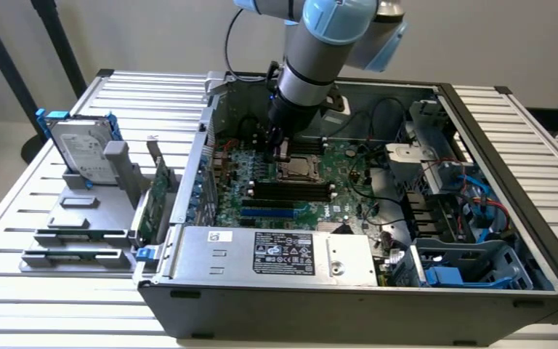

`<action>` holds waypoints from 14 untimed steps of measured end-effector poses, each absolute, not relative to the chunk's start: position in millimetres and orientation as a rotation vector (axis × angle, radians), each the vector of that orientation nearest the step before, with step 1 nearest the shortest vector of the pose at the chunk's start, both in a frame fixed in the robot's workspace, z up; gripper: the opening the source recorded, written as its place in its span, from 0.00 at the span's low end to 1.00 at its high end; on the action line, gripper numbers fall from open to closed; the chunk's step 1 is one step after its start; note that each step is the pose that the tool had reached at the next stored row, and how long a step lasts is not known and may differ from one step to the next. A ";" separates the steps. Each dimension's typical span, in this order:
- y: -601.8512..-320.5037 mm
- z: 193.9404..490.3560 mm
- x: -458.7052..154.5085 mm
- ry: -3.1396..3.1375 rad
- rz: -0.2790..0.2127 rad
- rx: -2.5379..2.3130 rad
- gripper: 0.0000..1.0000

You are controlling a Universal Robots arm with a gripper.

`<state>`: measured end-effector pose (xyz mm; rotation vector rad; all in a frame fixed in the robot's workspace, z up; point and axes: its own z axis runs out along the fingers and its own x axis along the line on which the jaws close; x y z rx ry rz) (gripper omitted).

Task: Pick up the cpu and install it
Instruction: 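Install the first cpu locking lever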

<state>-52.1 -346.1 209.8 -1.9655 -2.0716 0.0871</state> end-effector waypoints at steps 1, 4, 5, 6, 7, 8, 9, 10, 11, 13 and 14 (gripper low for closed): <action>-346.1 209.8 -52.1 -2.072 0.087 -1.966 0.11; -346.1 209.8 -52.1 -2.072 0.087 -1.965 0.11; -346.1 209.8 -52.1 -2.072 0.087 -1.965 0.11; -346.1 209.8 -52.1 -2.072 0.087 -1.965 0.11; -346.1 209.8 -52.1 -2.072 0.087 -1.966 0.11; -346.1 209.8 -52.1 -2.072 0.087 -1.965 0.11; -346.1 209.8 -52.3 -2.072 0.087 -1.966 0.11; -346.1 209.8 -53.0 -2.072 0.087 -1.966 0.11; -346.2 209.7 -54.0 -2.071 0.087 -1.966 0.11; -346.7 209.9 -57.4 -2.071 0.087 -1.966 0.11; -346.9 210.2 -59.3 -2.070 0.086 -1.967 0.11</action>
